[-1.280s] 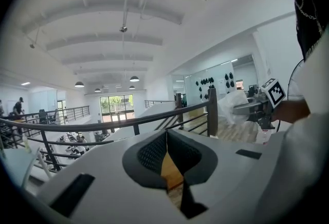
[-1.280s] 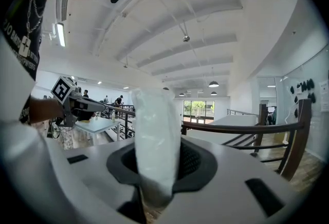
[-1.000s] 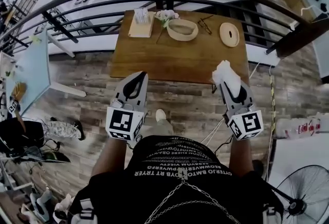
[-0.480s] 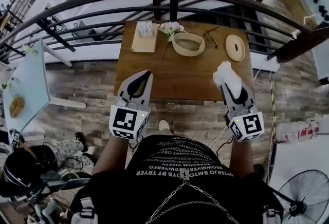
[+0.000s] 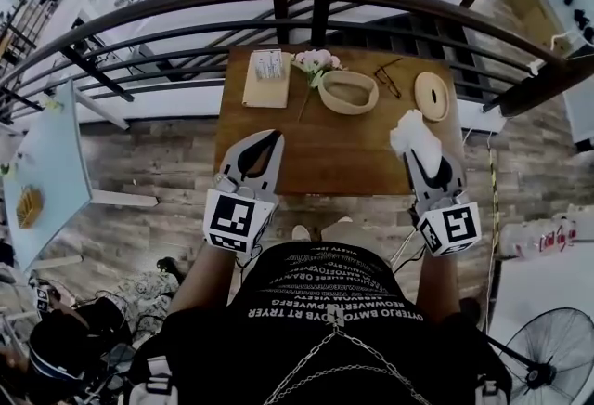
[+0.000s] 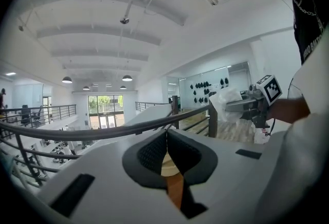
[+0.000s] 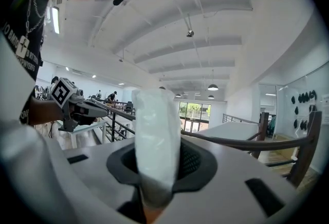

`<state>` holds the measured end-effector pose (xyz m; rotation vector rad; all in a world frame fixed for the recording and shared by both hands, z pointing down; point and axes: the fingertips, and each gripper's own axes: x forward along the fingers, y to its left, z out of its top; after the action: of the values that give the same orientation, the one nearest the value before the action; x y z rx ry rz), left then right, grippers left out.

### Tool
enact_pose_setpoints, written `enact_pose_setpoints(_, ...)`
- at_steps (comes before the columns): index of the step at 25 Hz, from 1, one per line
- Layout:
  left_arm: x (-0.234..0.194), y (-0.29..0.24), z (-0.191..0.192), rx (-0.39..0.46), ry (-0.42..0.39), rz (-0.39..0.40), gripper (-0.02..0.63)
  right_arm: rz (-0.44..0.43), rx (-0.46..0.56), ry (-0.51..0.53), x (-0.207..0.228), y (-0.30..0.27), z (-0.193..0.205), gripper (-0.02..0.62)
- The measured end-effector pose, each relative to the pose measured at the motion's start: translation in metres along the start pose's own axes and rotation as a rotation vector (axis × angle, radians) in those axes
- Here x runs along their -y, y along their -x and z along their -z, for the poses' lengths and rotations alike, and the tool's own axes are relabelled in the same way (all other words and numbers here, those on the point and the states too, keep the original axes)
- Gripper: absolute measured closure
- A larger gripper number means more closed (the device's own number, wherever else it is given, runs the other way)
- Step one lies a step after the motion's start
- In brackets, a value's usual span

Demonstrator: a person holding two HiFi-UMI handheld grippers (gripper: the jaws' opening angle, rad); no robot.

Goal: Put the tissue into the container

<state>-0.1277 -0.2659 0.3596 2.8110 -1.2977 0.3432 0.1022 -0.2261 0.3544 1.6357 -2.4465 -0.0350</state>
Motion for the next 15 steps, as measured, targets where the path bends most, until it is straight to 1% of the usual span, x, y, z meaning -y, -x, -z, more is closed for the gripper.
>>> enact_pose_setpoints(4,-0.011,-0.009,0.007,-0.013,0.013,-0.003,0.577,0.012,-0.018,-0.007,0.010,-0.016,0.006,0.478)
enact_pose_setpoints(7,-0.022,-0.017,0.011,-0.026,0.020,-0.022,0.577,0.010,-0.029,-0.012,0.020,-0.032,0.012,0.479)
enact_pose_setpoints(11,-0.038,-0.033,0.009,-0.037,0.024,-0.051,0.577,-0.010,-0.040,-0.020,0.034,-0.058,0.017,0.477)
enact_pose_setpoints(15,-0.046,-0.056,0.004,-0.049,0.020,-0.061,0.577,-0.034,-0.070,-0.028,0.052,-0.088,0.033,0.478)
